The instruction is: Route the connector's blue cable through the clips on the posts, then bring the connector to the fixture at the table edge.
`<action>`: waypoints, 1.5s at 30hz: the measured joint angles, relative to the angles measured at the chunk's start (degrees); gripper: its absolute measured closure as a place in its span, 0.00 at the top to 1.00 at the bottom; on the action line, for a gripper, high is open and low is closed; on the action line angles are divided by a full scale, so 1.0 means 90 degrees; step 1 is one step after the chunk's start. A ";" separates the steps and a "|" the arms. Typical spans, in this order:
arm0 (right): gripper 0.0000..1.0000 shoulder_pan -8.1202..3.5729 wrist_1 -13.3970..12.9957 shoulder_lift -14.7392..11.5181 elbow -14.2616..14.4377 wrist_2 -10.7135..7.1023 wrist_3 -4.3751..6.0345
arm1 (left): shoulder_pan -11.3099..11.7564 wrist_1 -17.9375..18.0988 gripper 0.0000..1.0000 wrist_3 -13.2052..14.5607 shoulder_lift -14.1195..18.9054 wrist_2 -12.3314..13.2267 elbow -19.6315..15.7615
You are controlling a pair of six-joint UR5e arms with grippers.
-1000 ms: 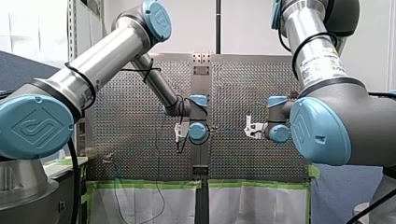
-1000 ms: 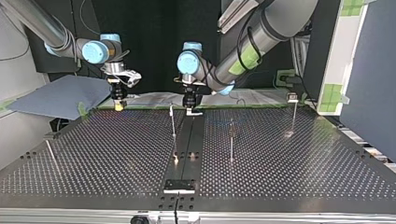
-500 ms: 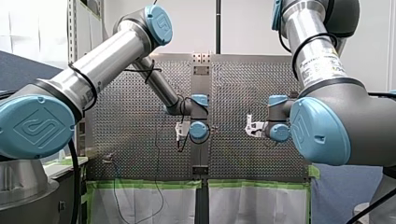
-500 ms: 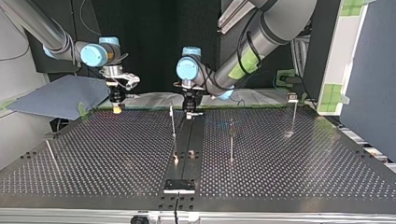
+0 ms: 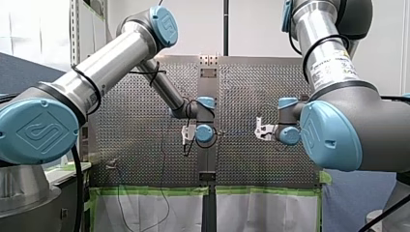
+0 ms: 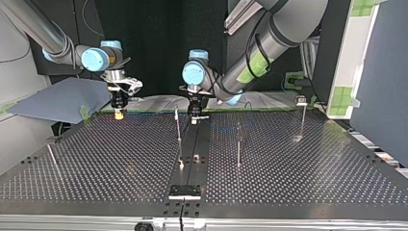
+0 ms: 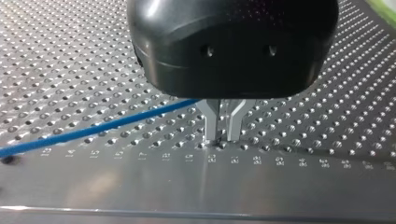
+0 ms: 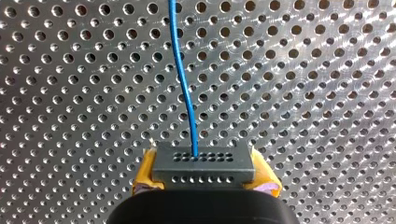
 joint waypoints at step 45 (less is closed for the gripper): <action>0.00 -0.0004 0.0069 0.0012 -0.0002 -0.0137 -0.0038 | -0.0441 -0.0470 1.00 0.0001 0.0191 0.0289 -0.0194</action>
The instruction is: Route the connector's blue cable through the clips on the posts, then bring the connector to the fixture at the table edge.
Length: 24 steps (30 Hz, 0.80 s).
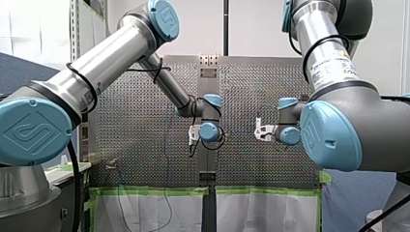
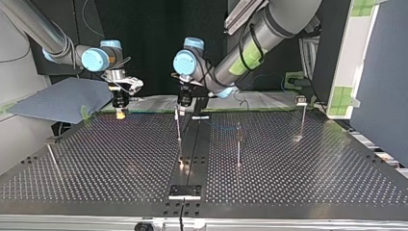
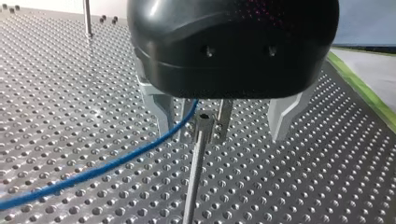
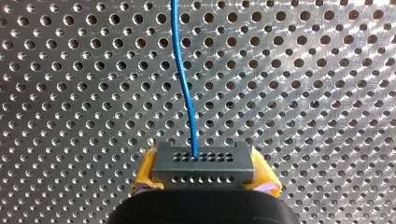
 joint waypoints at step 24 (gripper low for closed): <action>0.00 -0.0011 0.0044 0.0001 0.0001 0.0006 0.0000 | -0.0180 0.0148 1.00 -0.0050 0.0291 0.0156 -0.0418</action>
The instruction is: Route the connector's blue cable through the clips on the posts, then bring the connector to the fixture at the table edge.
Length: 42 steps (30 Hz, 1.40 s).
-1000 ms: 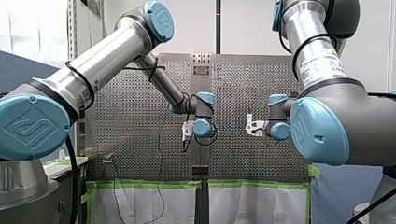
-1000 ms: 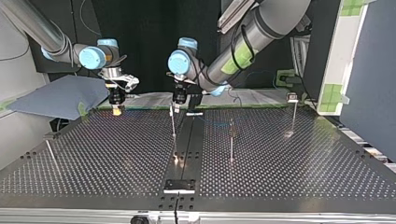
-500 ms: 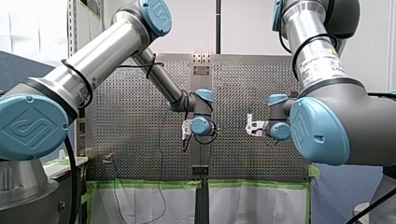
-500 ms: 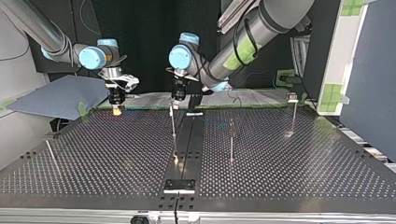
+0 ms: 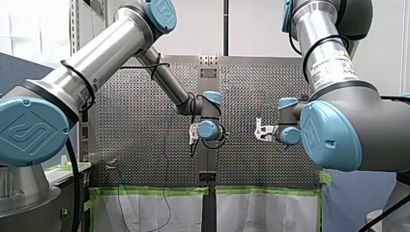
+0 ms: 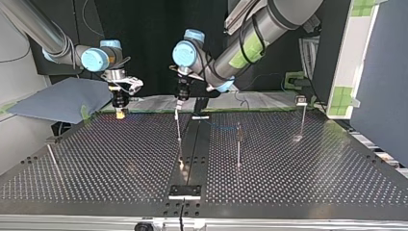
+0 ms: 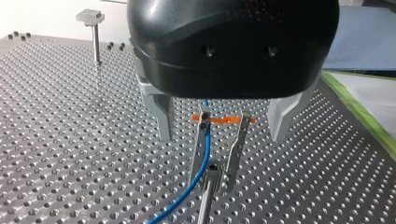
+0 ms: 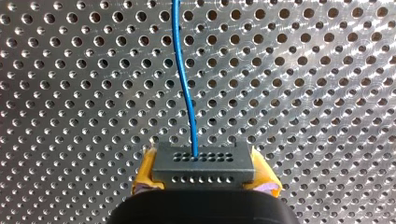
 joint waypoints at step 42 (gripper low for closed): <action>0.00 -0.0036 0.0042 0.0003 -0.0001 -0.0009 0.0023 | -0.0607 0.0677 1.00 -0.0274 0.0833 -0.0619 -0.0840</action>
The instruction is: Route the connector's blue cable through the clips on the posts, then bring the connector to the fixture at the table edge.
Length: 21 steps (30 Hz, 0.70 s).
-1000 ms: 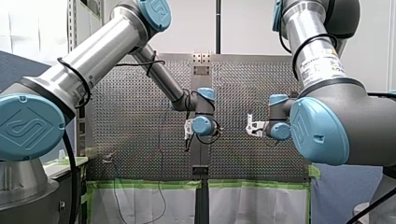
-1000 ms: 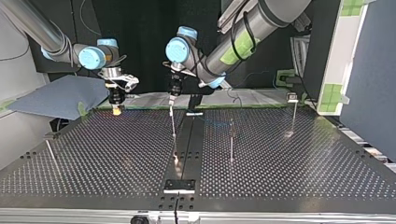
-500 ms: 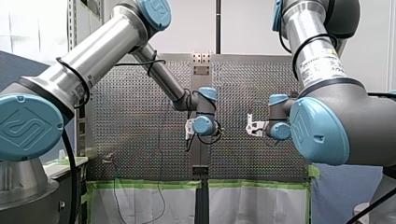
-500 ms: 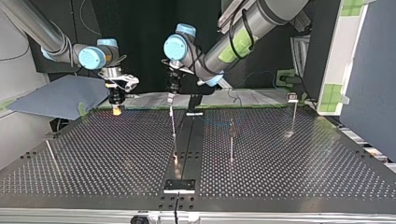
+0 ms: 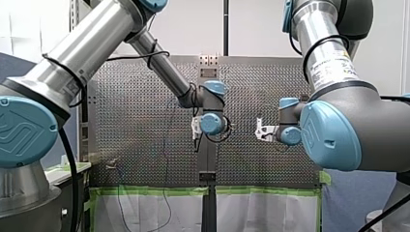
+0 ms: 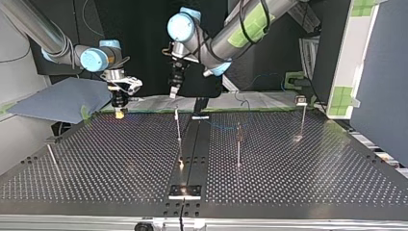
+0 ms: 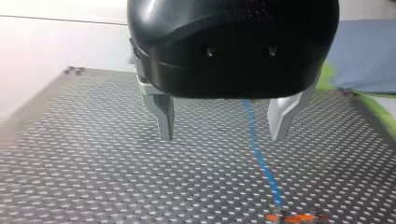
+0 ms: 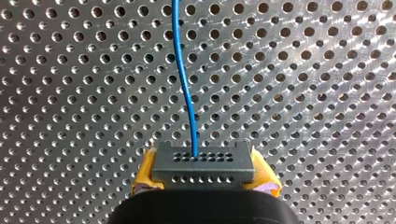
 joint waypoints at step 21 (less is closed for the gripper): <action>0.00 -0.0023 0.0051 -0.0001 0.0000 0.0003 0.0018 | 0.0011 0.0760 1.00 -0.0876 0.1157 -0.0049 -0.1158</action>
